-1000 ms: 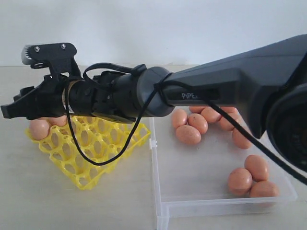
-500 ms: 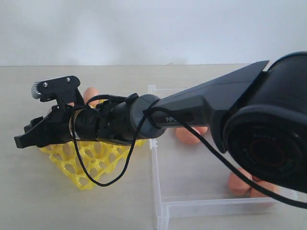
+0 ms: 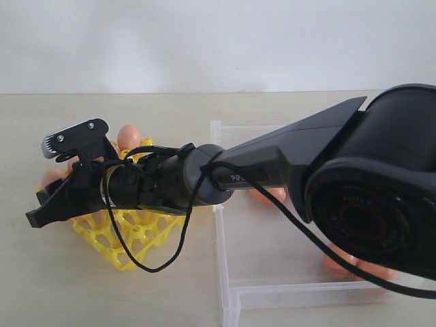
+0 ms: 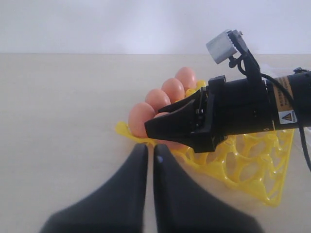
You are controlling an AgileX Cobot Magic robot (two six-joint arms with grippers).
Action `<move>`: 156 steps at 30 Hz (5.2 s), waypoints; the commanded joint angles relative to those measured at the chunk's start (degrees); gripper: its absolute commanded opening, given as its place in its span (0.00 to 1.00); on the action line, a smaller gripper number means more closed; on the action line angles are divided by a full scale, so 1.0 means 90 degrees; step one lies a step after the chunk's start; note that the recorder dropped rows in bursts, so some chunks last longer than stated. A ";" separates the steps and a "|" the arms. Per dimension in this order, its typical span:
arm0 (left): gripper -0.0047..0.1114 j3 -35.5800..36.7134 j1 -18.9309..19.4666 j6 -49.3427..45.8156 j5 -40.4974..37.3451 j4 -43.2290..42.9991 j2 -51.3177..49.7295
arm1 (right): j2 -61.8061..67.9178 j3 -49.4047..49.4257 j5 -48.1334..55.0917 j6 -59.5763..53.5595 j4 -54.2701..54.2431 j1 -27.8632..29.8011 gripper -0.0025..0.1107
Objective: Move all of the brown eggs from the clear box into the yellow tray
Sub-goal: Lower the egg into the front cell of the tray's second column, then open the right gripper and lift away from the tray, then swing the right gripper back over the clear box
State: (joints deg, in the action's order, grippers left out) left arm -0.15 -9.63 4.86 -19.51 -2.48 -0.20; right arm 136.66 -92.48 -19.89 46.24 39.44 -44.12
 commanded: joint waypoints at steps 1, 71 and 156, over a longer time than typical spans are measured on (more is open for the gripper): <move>0.08 0.0016 -0.0029 0.0007 0.0029 0.0017 0.0022 | 0.0008 -0.0016 0.0137 -0.0084 -0.0024 0.0023 0.04; 0.08 0.0016 -0.0029 0.0007 0.0029 0.0017 0.0022 | -0.0891 -0.0016 0.3533 -0.1444 -0.1193 -0.0633 0.02; 0.08 0.0016 -0.0029 0.0007 0.0029 0.0017 0.0022 | -0.4030 0.1496 0.7336 -0.5077 -0.2299 0.3387 0.02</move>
State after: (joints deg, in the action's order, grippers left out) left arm -0.15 -9.63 4.86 -19.51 -2.48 -0.20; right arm 100.04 -72.52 40.30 25.68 49.48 -16.58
